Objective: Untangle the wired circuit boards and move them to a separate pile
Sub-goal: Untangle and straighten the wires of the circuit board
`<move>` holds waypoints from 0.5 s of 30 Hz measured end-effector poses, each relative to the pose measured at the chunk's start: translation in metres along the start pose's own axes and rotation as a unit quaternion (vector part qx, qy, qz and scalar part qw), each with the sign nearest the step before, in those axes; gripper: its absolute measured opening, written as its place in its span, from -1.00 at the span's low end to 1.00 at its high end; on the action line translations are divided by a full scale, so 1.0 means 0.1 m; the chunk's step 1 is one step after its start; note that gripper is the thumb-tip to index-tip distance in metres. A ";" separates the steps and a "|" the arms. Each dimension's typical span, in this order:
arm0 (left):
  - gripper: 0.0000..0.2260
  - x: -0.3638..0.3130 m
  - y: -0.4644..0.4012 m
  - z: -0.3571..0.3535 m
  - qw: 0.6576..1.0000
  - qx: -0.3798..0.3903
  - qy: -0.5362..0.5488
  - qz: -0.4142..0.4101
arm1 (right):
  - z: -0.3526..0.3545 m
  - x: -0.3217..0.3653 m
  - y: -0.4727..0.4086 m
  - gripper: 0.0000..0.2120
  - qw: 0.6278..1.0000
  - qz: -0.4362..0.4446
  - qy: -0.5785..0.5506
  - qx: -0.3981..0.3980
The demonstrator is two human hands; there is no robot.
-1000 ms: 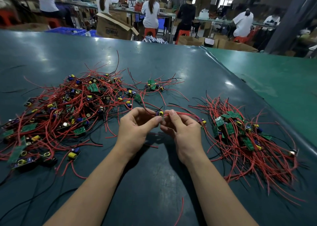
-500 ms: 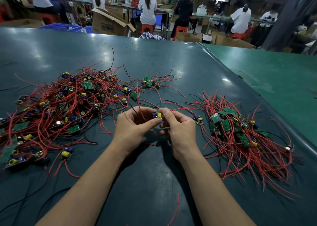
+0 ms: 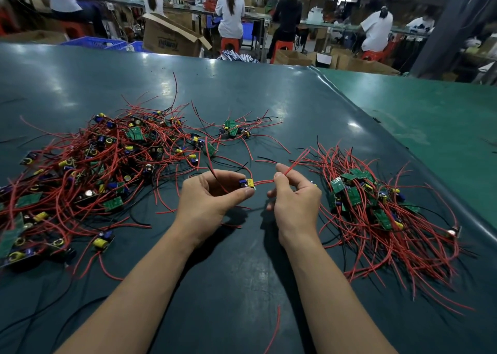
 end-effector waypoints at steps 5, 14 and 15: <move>-0.77 0.02 0.01 -0.04 1.000 0.021 -0.005 0.011 | 0.01 0.11 0.02 -0.71 0.997 0.061 0.049 -0.018; -0.73 0.02 0.01 0.00 1.000 0.013 -0.012 0.018 | 0.08 0.06 -0.07 -0.76 0.999 0.035 -0.008 -0.036; -0.73 0.01 0.02 0.00 1.000 0.013 -0.012 0.019 | 0.07 0.08 -0.05 -0.77 0.998 0.049 0.005 -0.034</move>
Point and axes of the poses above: each hand's wrist, its own y-axis away from the middle knuckle, its own z-axis out of the back of the hand, x = y × z, the point moved 9 cm from there along -y, towards the middle knuckle, and after that the axes turned 9 degrees about -z, right-handed, at the moved point
